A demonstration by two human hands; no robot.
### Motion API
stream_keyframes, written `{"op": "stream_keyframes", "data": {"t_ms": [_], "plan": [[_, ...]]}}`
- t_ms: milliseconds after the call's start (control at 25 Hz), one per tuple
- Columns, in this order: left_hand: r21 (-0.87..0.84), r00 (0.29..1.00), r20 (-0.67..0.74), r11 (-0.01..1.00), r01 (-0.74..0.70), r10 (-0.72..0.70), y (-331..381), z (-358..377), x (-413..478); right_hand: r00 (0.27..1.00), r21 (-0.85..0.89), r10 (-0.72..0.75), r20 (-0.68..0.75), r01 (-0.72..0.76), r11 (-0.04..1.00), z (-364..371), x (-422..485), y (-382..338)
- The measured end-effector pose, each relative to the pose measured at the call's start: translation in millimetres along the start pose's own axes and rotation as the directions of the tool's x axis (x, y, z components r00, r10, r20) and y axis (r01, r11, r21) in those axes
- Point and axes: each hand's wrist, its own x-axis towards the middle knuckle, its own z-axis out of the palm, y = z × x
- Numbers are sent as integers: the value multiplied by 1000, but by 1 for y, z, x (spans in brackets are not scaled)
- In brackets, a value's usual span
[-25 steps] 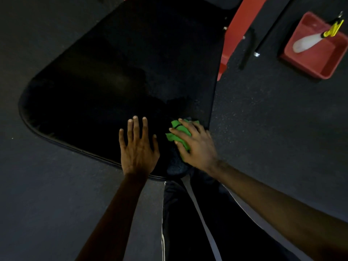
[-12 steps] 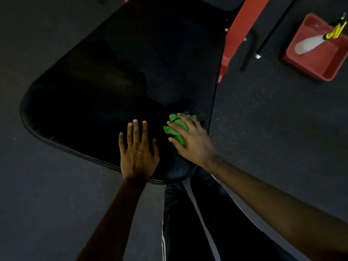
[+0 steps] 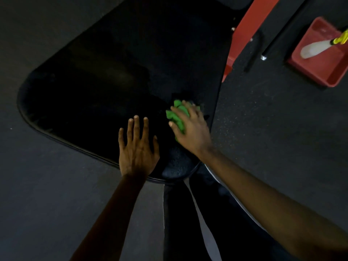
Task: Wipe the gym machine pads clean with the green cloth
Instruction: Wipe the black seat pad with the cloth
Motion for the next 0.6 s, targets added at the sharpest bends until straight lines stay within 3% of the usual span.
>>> {"op": "stream_keyframes", "data": {"t_ms": [80,240,320,480,600], "plan": [[-1,1000,-3,1000,-4,4,-1,2,1,994,23,-69,90,67,997,-2,-18,-2],[-7,1000,8,1000,-17,17,-1,1,0,948,-150,-260,184,289,946,-10,34,3],[-11,1000,16,1000,-7,7,-2,0,0,965,-132,-194,178,219,967,-5,63,3],[-21,1000,17,1000,-12,12,-1,-1,0,993,-91,97,62,-91,992,2,79,-18],[-17,1000,13,1000,-11,11,-2,-2,1,997,-78,0,83,6,997,-4,27,-26]]}}
